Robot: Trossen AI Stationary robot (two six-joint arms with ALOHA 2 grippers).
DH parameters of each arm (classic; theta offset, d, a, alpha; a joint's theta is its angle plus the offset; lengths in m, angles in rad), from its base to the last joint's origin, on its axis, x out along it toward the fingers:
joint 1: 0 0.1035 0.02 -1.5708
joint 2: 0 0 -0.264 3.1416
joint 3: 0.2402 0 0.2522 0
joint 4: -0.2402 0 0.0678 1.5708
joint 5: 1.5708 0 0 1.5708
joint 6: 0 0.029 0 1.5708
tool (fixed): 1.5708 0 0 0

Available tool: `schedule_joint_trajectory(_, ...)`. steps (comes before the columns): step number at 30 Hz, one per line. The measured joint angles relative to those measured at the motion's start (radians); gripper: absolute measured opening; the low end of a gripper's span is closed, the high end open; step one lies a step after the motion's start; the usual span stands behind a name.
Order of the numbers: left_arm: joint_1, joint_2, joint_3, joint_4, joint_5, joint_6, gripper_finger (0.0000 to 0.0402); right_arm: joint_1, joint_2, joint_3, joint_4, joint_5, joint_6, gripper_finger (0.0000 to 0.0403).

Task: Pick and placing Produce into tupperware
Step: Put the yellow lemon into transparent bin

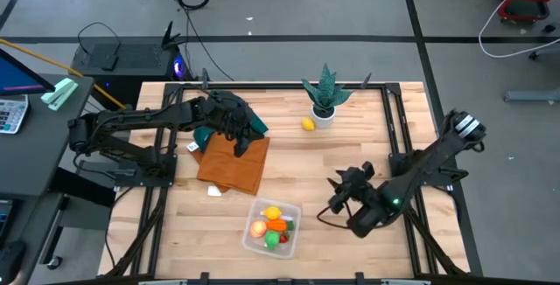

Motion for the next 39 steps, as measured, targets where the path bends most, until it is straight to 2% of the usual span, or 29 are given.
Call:
schedule_joint_trajectory(6,0.0,0.0,0.0,-0.005,0.0,0.016,0.0022,-0.065,0.127,-0.063,0.151,0.048,0.055,0.0152)
schedule_joint_trajectory(11,0.0,0.0,0.0,-0.009,0.0,0.035,0.0029,-0.157,0.196,-0.09,0.351,0.063,-0.074,0.018)
schedule_joint_trajectory(17,0.0,0.0,0.0,-0.028,0.0,0.037,0.0024,-0.304,0.251,-0.09,0.585,0.067,-0.21,0.0242)
schedule_joint_trajectory(20,0.0,0.0,0.0,-0.049,0.0,0.047,0.0019,-0.371,0.273,-0.09,0.627,0.064,-0.202,0.0273)
schedule_joint_trajectory(24,0.0,0.0,0.0,-0.099,0.0,0.097,0.0017,-0.43,0.301,-0.09,0.641,0.057,-0.103,0.0301)
schedule_joint_trajectory(34,0.002,0.0,0.0,-0.135,0.0,0.115,0.0029,-0.511,0.465,-0.058,0.755,0.058,-0.079,0.0307)
schedule_joint_trajectory(39,0.002,0.0,0.0,-0.144,0.0,0.124,0.002,-0.562,0.537,-0.004,0.803,0.02,-0.132,0.0318)
